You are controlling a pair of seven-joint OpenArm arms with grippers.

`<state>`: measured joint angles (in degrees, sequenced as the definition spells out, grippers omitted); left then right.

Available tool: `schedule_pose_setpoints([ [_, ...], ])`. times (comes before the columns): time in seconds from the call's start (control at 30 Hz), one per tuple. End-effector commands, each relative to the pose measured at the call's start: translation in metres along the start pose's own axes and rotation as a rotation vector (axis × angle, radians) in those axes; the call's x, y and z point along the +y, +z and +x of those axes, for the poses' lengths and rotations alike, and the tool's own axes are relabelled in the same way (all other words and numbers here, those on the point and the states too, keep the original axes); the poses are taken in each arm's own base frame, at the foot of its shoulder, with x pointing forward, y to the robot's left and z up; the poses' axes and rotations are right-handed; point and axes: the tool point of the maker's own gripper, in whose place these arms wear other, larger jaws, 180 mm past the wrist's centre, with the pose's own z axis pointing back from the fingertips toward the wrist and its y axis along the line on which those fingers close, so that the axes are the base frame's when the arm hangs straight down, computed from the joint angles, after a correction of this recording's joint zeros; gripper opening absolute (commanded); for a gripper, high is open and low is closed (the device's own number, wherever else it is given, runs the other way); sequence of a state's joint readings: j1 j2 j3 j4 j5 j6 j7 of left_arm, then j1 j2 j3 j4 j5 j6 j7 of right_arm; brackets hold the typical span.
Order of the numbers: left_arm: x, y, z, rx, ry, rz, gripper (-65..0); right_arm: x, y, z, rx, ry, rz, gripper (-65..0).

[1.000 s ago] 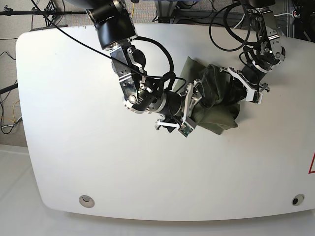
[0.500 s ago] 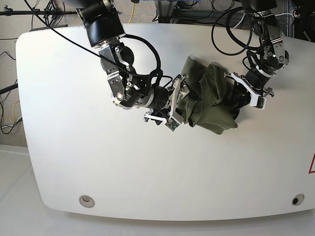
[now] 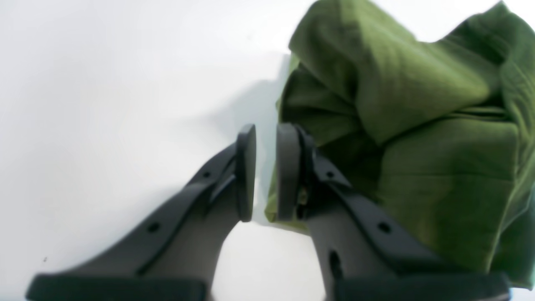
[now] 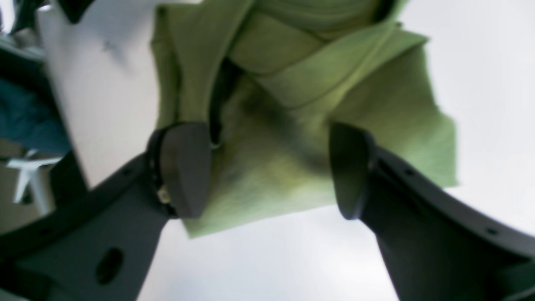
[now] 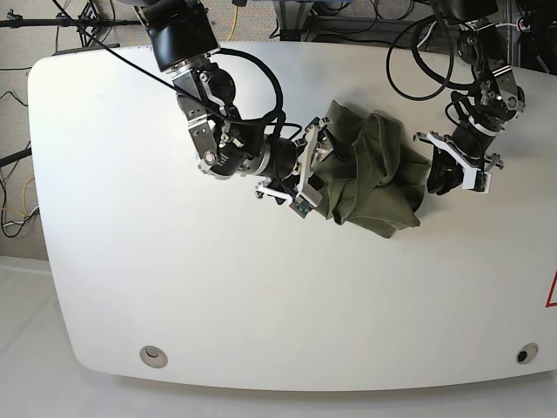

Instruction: Fold the T-shirt properly

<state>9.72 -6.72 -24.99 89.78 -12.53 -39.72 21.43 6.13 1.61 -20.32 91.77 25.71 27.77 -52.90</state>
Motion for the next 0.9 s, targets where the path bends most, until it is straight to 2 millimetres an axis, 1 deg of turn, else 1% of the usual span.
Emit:
schedule_pose_setpoints([
  [0.0, -0.001, 0.001, 0.015, -0.057, -0.004, -0.008, -57.6, 0.002, 0.002, 0.025, -0.067, 0.041, -0.007, -26.7],
  [0.07, -0.001, 0.002, 0.014, -0.053, -0.003, -0.006, -57.5, -0.001, 0.001, 0.027, -0.069, 0.06, -0.026, -31.1],
  [0.13, 0.0, 0.002, 0.013, -0.051, 0.0, -0.003, -57.5, -0.003, 0.001, 0.029, -0.071, 0.079, -0.041, -37.0],
  [0.2, -0.001, 0.002, 0.015, -0.059, 0.003, -0.002, -57.5, 0.0, -0.002, 0.03, -0.062, 0.126, -0.052, -54.3],
  [0.27, -0.001, 0.003, 0.015, -0.06, 0.003, 0.0, -57.6, 0.003, -0.003, 0.031, -0.063, 0.141, -0.047, -62.0],
  [0.3, -0.001, 0.002, 0.015, -0.061, 0.005, 0.0, -57.6, 0.005, -0.004, 0.031, -0.06, 0.144, -0.042, -64.5],
  [0.4, -0.001, 0.002, 0.014, -0.06, 0.008, -0.001, -57.5, 0.011, -0.007, 0.028, -0.05, 0.151, -0.027, -65.0],
  [0.53, -0.004, 0.001, 0.011, -0.049, 0.008, -0.008, -57.1, 0.015, -0.011, 0.019, -0.022, 0.153, -0.011, -65.0],
  [0.6, -0.007, 0.0, 0.01, -0.045, 0.01, -0.017, -56.8, 0.017, -0.013, 0.019, -0.028, 0.153, 0.002, -65.0],
  [0.7, -0.008, 0.0, 0.008, -0.037, 0.012, -0.021, -56.7, 0.017, -0.016, 0.01, 0.0, 0.157, 0.008, -64.5],
  [0.8, -0.009, 0.001, 0.006, -0.032, 0.017, -0.025, -56.6, 0.018, -0.018, 0.005, 0.022, 0.161, 0.012, -60.0],
  [0.87, -0.009, 0.002, 0.006, -0.032, 0.018, -0.024, -56.5, 0.022, -0.021, 0.002, 0.034, 0.169, 0.023, -55.6],
])
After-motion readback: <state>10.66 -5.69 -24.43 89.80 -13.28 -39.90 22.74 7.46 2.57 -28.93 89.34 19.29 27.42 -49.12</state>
